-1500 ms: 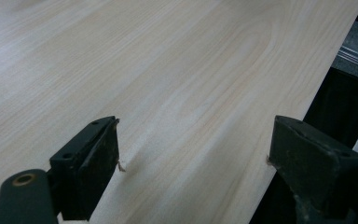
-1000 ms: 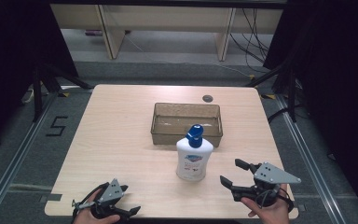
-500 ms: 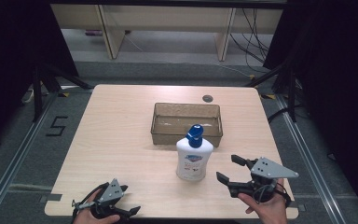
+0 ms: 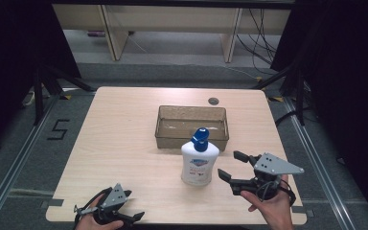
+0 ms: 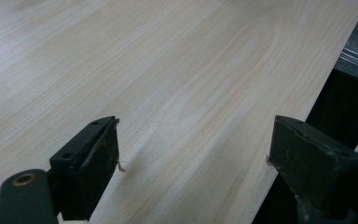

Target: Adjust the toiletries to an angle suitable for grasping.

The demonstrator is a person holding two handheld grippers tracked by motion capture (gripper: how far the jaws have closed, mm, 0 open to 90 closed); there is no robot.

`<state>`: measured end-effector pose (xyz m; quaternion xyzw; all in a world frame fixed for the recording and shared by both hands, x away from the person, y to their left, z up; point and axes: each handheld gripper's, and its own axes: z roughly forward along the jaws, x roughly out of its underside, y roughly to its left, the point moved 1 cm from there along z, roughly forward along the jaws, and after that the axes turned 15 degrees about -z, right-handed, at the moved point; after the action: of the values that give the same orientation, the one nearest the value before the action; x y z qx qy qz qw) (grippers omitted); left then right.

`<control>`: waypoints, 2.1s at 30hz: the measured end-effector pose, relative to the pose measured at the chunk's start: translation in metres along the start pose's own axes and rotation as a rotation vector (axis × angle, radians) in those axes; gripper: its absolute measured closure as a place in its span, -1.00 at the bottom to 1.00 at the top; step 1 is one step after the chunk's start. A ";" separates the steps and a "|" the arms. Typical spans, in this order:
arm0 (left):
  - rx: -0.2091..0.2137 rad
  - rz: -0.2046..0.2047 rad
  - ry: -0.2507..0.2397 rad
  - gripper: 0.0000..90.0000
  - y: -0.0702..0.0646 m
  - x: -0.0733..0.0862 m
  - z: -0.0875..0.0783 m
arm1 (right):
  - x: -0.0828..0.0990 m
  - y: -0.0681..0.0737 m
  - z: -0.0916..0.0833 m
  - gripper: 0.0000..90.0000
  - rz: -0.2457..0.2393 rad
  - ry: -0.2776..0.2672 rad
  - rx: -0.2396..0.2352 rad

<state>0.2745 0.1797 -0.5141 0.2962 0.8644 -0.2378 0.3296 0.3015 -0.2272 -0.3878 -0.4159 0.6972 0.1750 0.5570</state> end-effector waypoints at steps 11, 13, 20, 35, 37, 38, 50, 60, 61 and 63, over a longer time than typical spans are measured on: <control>-0.004 0.005 0.002 -0.66 0.001 0.000 0.000 | -0.013 -0.001 0.005 -0.49 -0.017 -0.007 -0.019; -0.001 0.002 -0.001 -0.66 0.000 0.000 0.000 | -0.017 0.000 0.007 -0.49 -0.012 -0.006 -0.024; 0.013 -0.034 -0.011 -0.66 -0.002 0.001 0.001 | -0.023 -0.001 0.011 -0.48 -0.021 -0.017 -0.033; 0.013 -0.021 -0.011 -0.66 -0.002 0.000 0.001 | -0.032 -0.003 0.018 -0.47 -0.004 -0.020 -0.051; -0.002 -0.016 0.001 -0.66 -0.001 0.000 0.000 | -0.034 -0.003 0.020 -0.45 -0.023 -0.025 -0.041; 0.000 -0.018 0.000 -0.66 -0.001 0.000 0.000 | -0.035 -0.002 0.021 -0.45 -0.012 -0.014 -0.044; 0.007 -0.001 -0.003 -0.66 -0.001 0.000 0.000 | -0.047 -0.003 0.040 -0.39 -0.028 -0.048 -0.064; 0.006 0.009 -0.002 -0.66 -0.001 -0.001 0.001 | -0.050 -0.005 0.047 -0.36 -0.034 -0.041 -0.065; -0.005 0.008 -0.001 -0.66 -0.001 -0.001 0.001 | -0.050 -0.005 0.048 -0.35 -0.035 -0.043 -0.061; 0.004 -0.012 0.001 -0.66 -0.003 0.000 0.000 | -0.050 -0.005 0.050 -0.35 -0.026 -0.038 -0.076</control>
<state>0.2730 0.1774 -0.5134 0.2917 0.8657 -0.2416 0.3272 0.3385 -0.1759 -0.3562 -0.4426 0.6738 0.2020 0.5561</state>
